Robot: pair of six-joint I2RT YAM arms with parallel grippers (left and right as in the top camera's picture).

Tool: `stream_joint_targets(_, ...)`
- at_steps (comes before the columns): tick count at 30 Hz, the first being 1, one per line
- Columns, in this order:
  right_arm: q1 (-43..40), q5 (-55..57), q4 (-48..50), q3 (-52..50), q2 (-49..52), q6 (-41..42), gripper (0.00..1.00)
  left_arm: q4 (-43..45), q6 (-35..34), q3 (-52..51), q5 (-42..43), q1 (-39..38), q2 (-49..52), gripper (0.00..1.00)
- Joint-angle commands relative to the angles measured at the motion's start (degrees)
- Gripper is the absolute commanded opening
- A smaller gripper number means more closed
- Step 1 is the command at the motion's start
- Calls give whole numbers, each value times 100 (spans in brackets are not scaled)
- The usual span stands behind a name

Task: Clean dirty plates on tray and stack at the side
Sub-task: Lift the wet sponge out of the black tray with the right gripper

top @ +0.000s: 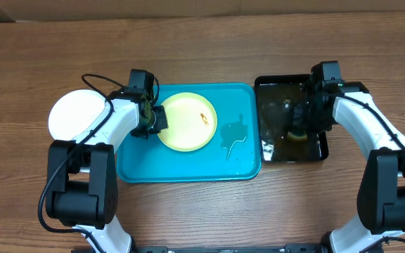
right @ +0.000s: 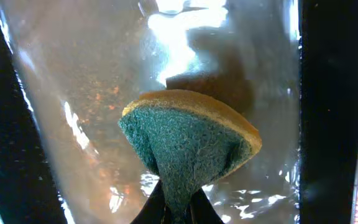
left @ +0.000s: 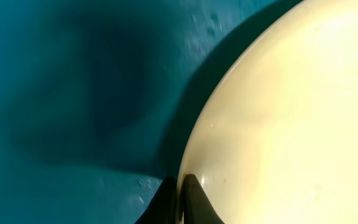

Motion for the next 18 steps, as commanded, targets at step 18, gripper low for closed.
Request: stream_joint_targets(18,1158,1991,-411,557,-238,-229,4,-120,146,192,627,-83,83,4)
